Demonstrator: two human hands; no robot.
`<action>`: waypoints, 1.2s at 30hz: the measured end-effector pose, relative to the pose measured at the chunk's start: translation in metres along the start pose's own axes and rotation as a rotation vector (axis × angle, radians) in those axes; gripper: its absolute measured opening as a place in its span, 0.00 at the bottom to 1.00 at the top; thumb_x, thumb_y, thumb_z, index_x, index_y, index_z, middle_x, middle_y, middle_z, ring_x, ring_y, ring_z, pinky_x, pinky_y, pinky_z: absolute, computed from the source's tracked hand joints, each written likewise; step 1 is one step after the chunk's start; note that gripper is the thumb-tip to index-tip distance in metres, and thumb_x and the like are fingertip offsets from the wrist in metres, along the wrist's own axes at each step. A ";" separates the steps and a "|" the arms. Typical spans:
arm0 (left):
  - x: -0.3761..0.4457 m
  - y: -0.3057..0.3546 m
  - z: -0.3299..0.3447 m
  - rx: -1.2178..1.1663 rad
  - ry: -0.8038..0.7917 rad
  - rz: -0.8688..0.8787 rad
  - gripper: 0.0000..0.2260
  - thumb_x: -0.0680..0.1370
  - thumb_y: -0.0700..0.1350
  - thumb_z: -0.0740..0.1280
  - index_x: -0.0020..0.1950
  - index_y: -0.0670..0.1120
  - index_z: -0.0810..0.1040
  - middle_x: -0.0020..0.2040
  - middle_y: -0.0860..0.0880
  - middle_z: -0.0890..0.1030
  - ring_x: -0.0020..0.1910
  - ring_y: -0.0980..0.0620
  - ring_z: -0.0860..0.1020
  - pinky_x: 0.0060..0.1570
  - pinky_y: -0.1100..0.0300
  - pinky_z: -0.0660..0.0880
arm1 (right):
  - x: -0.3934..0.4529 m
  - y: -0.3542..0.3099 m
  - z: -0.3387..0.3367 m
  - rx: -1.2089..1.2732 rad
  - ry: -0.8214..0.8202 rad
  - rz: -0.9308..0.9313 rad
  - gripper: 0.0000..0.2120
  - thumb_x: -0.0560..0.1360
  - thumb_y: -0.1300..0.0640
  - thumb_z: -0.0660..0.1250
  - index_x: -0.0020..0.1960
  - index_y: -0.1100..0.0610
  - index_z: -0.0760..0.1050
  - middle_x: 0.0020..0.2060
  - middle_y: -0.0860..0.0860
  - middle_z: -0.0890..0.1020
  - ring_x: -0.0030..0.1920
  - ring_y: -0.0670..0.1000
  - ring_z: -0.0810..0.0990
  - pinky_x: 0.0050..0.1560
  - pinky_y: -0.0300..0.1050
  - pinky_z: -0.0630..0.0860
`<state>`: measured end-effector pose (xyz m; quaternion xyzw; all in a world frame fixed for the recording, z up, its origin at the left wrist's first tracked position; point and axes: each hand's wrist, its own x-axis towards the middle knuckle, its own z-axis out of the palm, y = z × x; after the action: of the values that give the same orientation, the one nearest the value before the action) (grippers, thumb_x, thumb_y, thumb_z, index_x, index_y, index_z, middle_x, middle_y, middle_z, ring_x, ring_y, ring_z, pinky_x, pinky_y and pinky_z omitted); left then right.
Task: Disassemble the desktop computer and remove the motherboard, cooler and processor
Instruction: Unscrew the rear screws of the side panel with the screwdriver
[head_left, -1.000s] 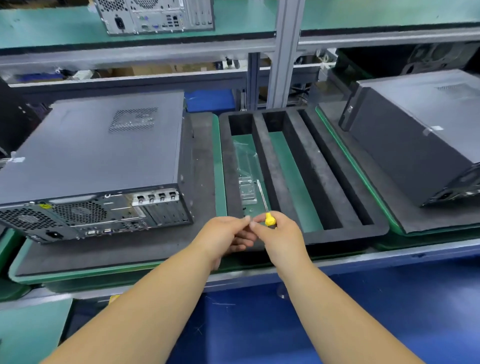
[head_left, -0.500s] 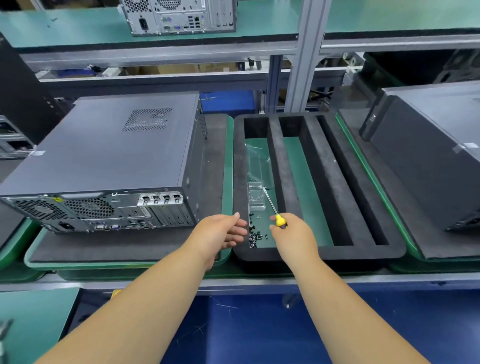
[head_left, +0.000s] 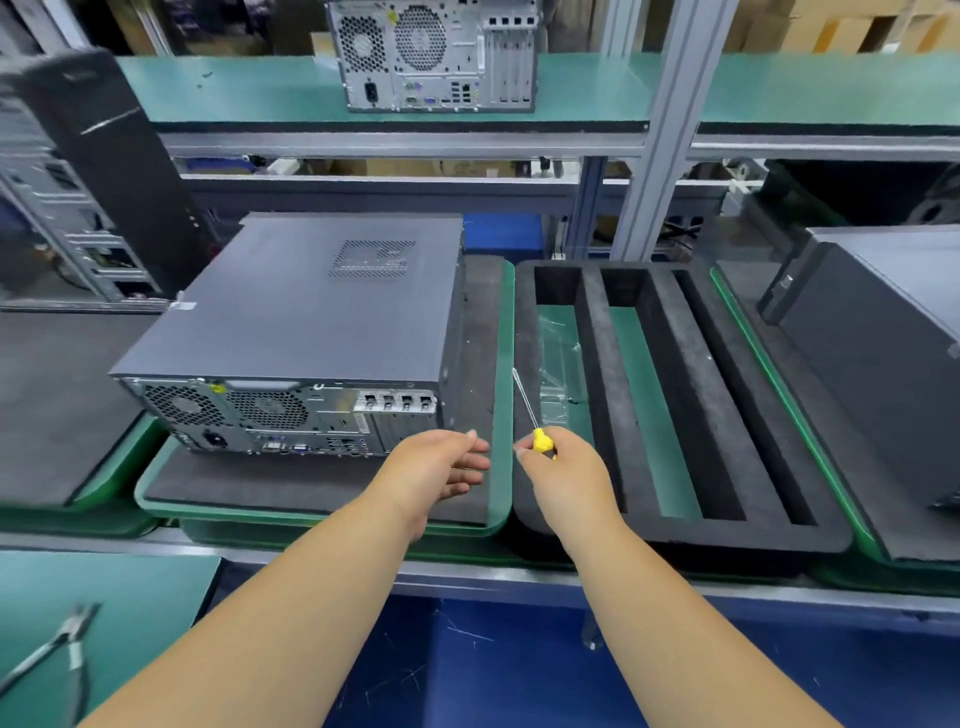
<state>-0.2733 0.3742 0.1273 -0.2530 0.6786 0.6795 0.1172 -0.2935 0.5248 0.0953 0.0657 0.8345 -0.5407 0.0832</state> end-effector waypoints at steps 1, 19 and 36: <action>0.000 0.000 -0.009 -0.006 0.009 0.003 0.10 0.81 0.46 0.62 0.50 0.42 0.81 0.42 0.46 0.83 0.40 0.51 0.80 0.48 0.58 0.79 | -0.003 -0.006 0.007 -0.003 -0.006 -0.010 0.05 0.76 0.52 0.64 0.41 0.47 0.77 0.32 0.45 0.77 0.31 0.47 0.71 0.33 0.43 0.69; 0.014 -0.003 -0.198 -0.170 0.264 0.097 0.08 0.79 0.46 0.64 0.44 0.46 0.81 0.39 0.48 0.82 0.37 0.53 0.79 0.35 0.63 0.73 | -0.061 -0.091 0.165 0.078 -0.217 0.029 0.07 0.73 0.50 0.66 0.42 0.53 0.77 0.30 0.47 0.73 0.34 0.50 0.71 0.39 0.49 0.71; 0.025 0.003 -0.275 -0.281 0.121 0.176 0.02 0.79 0.44 0.66 0.49 0.48 0.79 0.46 0.46 0.85 0.43 0.51 0.83 0.44 0.59 0.79 | -0.087 -0.150 0.264 0.216 -0.418 0.168 0.08 0.80 0.56 0.62 0.49 0.59 0.77 0.29 0.51 0.78 0.28 0.49 0.76 0.42 0.49 0.73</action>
<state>-0.2454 0.0993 0.1309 -0.2466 0.6024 0.7588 -0.0203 -0.2206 0.2206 0.1412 0.0299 0.7283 -0.6197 0.2910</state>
